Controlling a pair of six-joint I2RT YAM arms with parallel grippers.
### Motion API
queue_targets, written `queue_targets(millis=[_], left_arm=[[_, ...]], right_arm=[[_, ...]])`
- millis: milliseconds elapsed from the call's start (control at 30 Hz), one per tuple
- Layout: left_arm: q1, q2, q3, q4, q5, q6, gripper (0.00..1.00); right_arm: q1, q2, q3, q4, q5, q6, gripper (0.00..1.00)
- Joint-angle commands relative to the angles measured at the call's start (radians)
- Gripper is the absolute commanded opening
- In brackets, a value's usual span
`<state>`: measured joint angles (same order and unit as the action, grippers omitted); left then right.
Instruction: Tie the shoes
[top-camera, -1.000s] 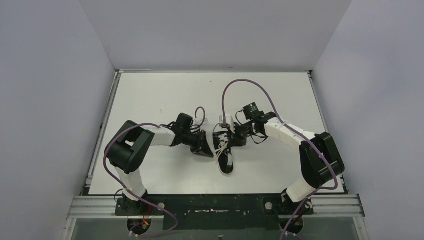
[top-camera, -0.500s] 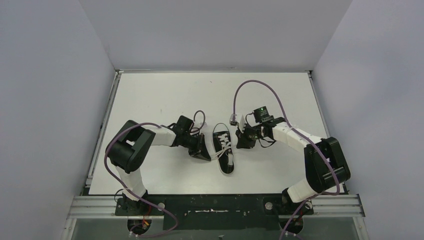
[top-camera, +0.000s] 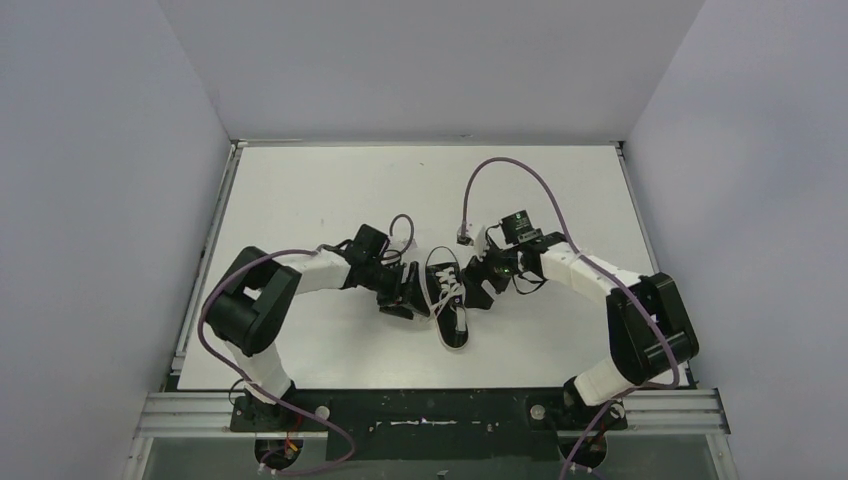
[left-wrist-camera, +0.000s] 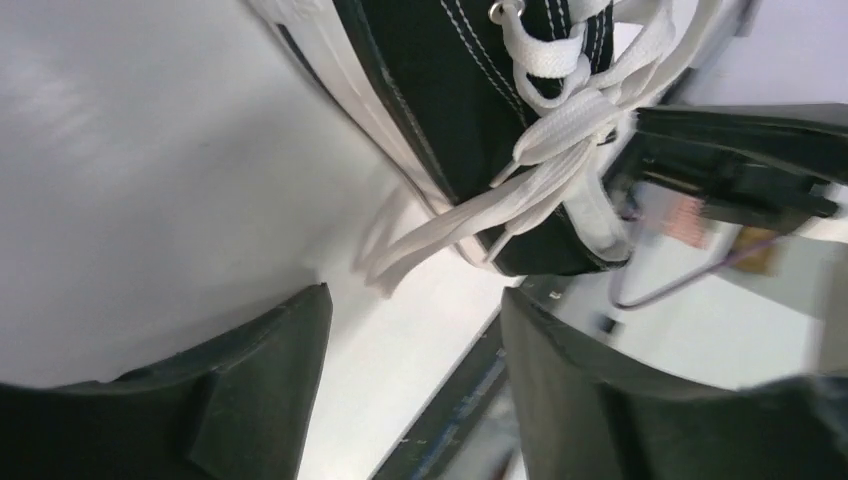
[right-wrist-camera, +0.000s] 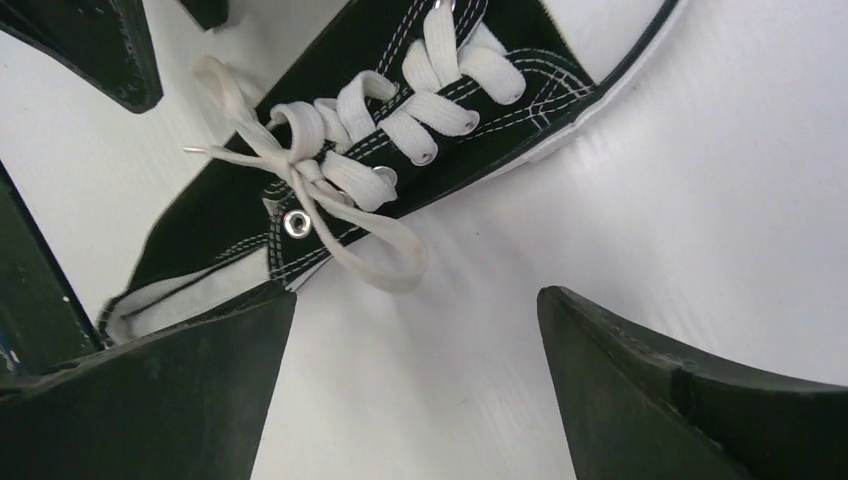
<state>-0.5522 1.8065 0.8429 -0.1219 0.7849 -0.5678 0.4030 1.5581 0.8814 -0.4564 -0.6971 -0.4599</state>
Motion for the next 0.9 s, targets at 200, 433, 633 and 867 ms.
queue_targets(millis=[200,433,633,867], left_arm=[[0.020,-0.346,0.170,-0.452,-0.398,0.175,0.75],[0.026,-0.569,0.224,-0.605,-0.486,0.165,0.75],[0.027,-0.860,0.362,-0.702,-0.603,0.137,0.76],[0.028,-1.094,0.562,-0.715,-0.773,0.177,0.81]], right_arm=[[0.099,-0.243,0.164,-0.207,0.372,0.699,1.00],[0.166,-0.206,0.166,-0.273,0.376,0.848,1.00],[0.169,-0.383,0.339,-0.498,0.606,0.883,1.00],[0.172,-0.663,0.631,-0.719,0.969,0.862,1.00]])
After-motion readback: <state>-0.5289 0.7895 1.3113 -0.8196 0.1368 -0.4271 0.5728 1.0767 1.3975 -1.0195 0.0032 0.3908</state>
